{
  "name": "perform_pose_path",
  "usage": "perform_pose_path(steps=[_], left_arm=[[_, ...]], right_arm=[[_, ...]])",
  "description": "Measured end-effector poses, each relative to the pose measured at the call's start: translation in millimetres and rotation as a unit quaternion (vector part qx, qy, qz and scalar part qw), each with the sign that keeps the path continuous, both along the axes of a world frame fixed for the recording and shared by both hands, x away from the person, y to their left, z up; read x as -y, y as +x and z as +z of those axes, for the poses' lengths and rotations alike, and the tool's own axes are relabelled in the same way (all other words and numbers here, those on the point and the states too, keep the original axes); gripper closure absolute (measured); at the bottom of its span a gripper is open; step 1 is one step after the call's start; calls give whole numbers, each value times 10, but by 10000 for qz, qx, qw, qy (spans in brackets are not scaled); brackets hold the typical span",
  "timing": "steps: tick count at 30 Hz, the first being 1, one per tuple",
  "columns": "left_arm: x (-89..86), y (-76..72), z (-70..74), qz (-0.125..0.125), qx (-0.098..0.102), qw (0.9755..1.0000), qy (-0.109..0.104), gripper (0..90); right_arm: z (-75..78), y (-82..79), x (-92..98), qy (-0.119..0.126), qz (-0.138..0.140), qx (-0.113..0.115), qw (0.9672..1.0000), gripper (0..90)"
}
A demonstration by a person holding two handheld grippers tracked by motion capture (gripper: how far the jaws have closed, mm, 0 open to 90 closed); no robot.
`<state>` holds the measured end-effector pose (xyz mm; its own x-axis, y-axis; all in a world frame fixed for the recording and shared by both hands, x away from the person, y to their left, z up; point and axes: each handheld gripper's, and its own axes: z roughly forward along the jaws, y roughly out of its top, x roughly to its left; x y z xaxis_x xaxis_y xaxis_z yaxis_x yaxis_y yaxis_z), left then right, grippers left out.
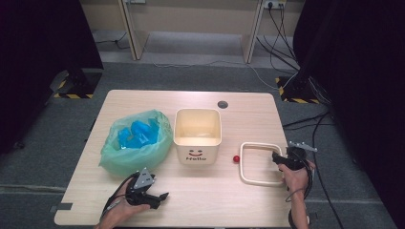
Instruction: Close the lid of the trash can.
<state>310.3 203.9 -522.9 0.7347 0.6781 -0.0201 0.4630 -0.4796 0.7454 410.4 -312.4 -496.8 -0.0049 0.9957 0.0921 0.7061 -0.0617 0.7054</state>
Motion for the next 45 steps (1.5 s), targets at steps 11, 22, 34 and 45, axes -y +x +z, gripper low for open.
perform_pose_path(steps=[11, 22, 34, 45], left_arm=[[0, 0, 0, 1, 0, 10000, -4, 126], [0, 0, 0, 1, -1, 10000, -2, 126], [0, 0, -1, 1, 0, 10000, -4, 126], [0, 0, 0, 0, 0, 10000, 0, 125]], right_arm=[[-73, 44, 12, -81, 9, -81, 9999, 353], [-78, 57, 9, -297, 67, -60, 9995, 432], [-81, 47, -10, -490, 274, 42, 9984, 772], [-73, 24, 35, -304, 226, 48, 9993, 800]])
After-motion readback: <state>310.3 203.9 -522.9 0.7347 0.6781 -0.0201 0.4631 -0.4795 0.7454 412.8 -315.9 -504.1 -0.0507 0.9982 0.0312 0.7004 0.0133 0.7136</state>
